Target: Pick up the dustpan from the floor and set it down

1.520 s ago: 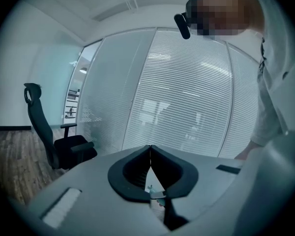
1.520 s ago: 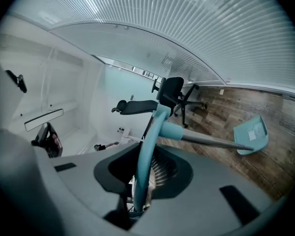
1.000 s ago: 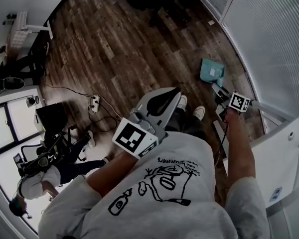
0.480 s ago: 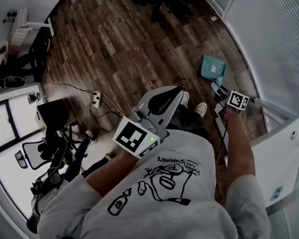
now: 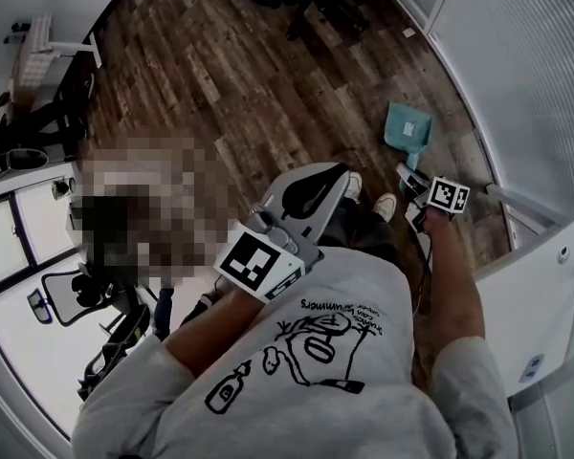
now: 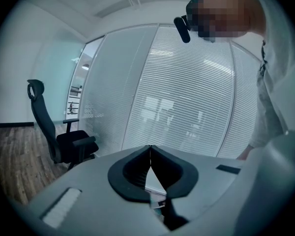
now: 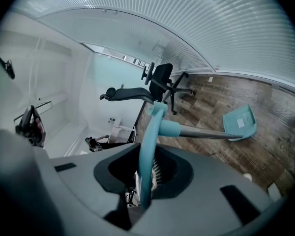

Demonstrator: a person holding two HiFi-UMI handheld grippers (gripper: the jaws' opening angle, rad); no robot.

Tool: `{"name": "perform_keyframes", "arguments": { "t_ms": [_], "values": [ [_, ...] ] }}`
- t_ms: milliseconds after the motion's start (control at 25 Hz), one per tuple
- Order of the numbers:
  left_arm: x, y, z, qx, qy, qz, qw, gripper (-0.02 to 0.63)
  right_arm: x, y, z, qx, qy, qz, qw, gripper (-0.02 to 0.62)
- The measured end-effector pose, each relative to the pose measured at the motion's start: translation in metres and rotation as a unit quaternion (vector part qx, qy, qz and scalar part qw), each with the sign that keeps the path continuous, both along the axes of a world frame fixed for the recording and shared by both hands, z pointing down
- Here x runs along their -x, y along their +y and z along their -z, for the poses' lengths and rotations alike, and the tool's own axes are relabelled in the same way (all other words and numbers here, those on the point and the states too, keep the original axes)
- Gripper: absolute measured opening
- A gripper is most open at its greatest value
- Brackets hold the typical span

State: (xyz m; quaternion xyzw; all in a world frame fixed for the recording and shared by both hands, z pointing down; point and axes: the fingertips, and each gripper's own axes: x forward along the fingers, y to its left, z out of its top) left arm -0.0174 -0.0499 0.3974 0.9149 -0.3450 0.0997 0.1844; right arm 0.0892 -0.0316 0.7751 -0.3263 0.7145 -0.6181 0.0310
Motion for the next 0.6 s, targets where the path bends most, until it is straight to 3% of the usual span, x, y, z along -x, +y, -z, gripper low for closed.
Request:
{"name": "perform_keyframes", "arguments": {
  "t_ms": [600],
  "values": [
    [-0.004, 0.007, 0.000, 0.000, 0.001, -0.005, 1.0000, 0.002, 0.006, 0.024, -0.012, 0.033, 0.003, 0.009, 0.999, 0.055]
  ]
}}
